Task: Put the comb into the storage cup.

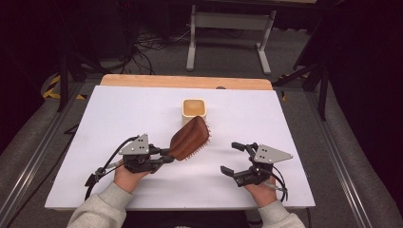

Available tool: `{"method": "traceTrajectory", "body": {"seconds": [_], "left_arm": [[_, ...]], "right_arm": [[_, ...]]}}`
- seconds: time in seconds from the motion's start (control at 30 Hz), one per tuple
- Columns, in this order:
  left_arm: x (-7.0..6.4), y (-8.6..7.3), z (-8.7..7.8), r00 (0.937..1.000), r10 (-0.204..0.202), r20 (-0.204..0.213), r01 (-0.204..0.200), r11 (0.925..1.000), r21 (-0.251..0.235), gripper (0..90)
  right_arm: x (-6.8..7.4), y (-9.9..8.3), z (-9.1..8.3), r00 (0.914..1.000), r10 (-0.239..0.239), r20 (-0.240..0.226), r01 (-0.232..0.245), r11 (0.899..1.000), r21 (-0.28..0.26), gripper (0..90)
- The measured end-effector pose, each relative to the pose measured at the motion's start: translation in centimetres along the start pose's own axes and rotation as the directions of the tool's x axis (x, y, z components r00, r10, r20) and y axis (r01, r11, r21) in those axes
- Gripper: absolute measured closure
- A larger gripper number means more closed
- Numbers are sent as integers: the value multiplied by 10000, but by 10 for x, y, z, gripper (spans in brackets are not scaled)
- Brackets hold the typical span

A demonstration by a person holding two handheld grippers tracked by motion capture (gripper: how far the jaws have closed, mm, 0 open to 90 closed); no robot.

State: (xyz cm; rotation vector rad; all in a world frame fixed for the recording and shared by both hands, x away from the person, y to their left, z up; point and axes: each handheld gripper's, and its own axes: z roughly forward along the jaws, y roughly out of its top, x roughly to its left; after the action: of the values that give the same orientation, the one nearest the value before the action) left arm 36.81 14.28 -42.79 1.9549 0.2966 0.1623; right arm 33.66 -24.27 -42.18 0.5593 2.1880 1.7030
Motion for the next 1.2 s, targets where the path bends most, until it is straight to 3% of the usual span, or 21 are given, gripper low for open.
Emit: {"method": "traceTrajectory", "body": {"seconds": [0.2, 0.4, 0.6, 0.9, 1.13, 1.2], "left_arm": [[0, 0, -1, 9998, 43, -177, -43, 10000, -14, 729], [0, 0, -2, 9992, 37, -395, -37, 10000, 8, 729], [0, 0, -1, 9986, 101, -527, -98, 9999, 68, 729], [-1, 0, 1, 9976, 164, -676, -151, 9997, 200, 729], [-3, -1, 4, 9958, 372, -833, -335, 9984, 446, 729], [-3, -2, 5, 9960, 305, -840, -268, 9986, 450, 728]], "right_arm": [[4, 14, 10, 9998, -80, -185, 82, 9999, 117, 73], [6, 36, 31, 9987, 244, -455, -236, 9996, 173, 60], [11, 56, 48, 9973, 190, -710, -167, 9993, 333, 56], [12, 68, 71, 9959, 651, -631, -595, 9944, 874, 44], [13, 71, 81, 9942, 946, -507, -893, 9911, 984, 58], [13, 72, 84, 9918, 1220, -381, -1172, 9871, 1087, 75]]}}
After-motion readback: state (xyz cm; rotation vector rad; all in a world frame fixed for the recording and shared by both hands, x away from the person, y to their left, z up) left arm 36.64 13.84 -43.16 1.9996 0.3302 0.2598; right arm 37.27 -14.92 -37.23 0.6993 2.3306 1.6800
